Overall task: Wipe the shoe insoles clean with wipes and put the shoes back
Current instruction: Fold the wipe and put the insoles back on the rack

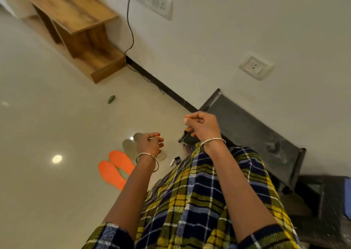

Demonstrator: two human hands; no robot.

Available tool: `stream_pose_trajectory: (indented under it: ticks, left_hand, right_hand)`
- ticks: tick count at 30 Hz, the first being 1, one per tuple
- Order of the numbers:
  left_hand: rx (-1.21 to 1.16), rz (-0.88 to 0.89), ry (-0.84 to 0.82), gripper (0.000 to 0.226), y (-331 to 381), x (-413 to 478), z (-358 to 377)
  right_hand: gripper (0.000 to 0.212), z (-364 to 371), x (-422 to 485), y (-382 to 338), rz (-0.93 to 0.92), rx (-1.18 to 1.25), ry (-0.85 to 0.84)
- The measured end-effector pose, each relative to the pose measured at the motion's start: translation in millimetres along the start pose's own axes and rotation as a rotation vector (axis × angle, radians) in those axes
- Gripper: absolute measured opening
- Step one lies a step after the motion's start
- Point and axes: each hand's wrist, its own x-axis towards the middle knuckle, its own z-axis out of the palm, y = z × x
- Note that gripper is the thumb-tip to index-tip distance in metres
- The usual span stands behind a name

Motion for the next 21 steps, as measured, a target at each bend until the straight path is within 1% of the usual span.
stream_pose_trajectory:
  ticks: [3,7,9,10,11,13,15,18,21]
  left_hand:
    - [-0.02,-0.125,0.028,0.02,-22.9,22.8,-14.7]
    - [-0.042,-0.205,0.119,0.02,-45.9,54.5,-28.2]
    - [-0.043,-0.243,0.168,0.019,-56.9,73.6,-32.0]
    - [-0.041,-0.253,0.179,0.019,-60.0,79.5,-33.5]
    - [-0.051,-0.278,0.21,0.018,-72.0,103.2,-30.0]
    - [-0.055,-0.293,0.222,0.017,-76.4,107.5,-32.0]
    - [-0.051,-0.328,0.267,0.018,-92.1,133.1,-29.0]
    - [-0.061,-0.401,0.299,0.017,-116.9,175.7,-20.8]
    - [-0.097,-0.458,0.346,0.014,-141.2,213.2,-10.6]
  right_hand:
    - [0.007,6.9,19.0,5.4,0.024,-0.072,-0.045]
    - [0.006,14.3,62.8,6.9,0.045,-0.199,-0.099]
    - [0.006,23.1,93.3,12.8,0.043,-0.295,-0.168]
    - [0.006,25.6,105.4,14.9,0.043,-0.342,-0.219]
    - [0.008,36.7,136.4,26.9,0.054,-0.394,-0.297]
    - [0.01,35.2,149.8,33.5,0.077,-0.449,-0.363]
    - [0.007,45.6,180.9,58.5,0.136,-0.463,-0.414]
    - [0.006,68.1,220.6,106.7,0.245,-0.487,-0.436]
    - [0.012,96.0,251.5,159.2,0.304,-0.566,-0.468]
